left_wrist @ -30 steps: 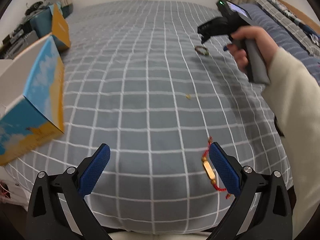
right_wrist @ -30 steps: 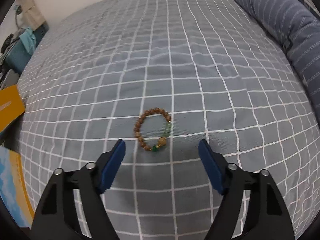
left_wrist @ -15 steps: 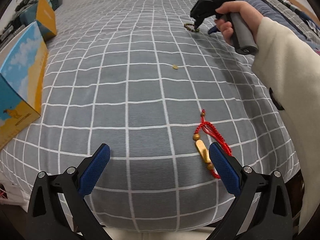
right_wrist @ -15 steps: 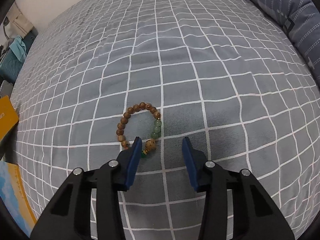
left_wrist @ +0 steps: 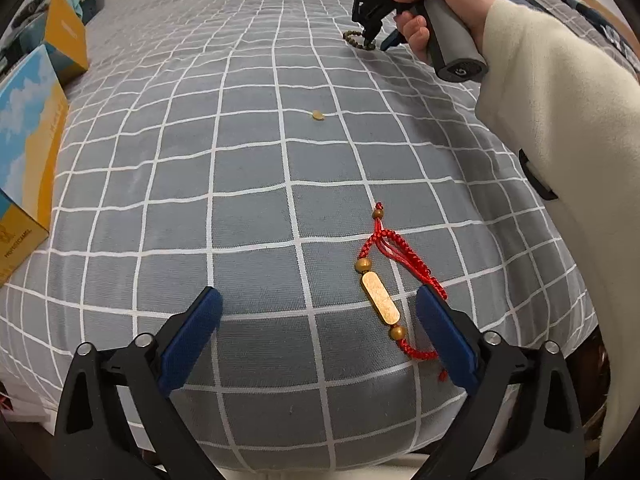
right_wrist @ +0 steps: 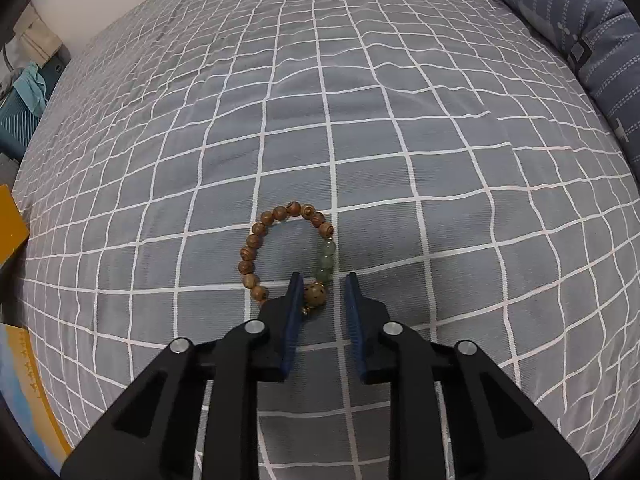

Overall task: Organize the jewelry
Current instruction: 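Grasp the red cord gold-tag bracelet with the left tool while the right tool grasps the wooden bead bracelet, then carry the red cord and wooden bead bracelets with both tools into the box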

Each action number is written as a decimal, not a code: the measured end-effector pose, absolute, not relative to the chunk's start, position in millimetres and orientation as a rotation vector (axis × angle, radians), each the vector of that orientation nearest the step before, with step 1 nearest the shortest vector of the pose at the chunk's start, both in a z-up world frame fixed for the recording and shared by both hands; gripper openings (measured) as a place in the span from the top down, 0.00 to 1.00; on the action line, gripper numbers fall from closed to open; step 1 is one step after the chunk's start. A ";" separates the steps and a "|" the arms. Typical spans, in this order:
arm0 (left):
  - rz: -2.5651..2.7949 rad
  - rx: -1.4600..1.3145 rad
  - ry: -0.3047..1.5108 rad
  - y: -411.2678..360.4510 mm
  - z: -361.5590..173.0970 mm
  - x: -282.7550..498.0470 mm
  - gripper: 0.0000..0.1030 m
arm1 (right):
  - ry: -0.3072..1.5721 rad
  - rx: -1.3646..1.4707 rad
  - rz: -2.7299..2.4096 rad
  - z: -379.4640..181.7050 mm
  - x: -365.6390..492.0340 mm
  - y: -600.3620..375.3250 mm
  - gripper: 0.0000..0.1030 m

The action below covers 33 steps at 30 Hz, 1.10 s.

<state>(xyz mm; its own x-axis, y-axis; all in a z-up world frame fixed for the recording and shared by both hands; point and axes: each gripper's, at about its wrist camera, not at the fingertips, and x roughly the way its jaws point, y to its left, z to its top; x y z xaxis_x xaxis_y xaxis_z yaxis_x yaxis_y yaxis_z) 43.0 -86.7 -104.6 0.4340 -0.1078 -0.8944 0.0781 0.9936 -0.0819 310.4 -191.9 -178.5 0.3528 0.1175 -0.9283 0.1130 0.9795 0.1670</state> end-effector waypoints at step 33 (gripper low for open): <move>-0.157 0.026 1.098 -75.8 -85.1 43.0 0.92 | 1.175 0.186 -0.009 -162.3 301.2 -196.9 0.89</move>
<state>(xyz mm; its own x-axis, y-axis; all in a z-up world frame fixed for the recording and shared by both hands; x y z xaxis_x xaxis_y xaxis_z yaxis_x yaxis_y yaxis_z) 43.0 -75.8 -85.1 0.4450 -0.1140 -0.8882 0.1397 0.9886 -0.0569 301.2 -196.9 -162.3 0.3874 0.0898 -0.9175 0.1041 0.9846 0.1403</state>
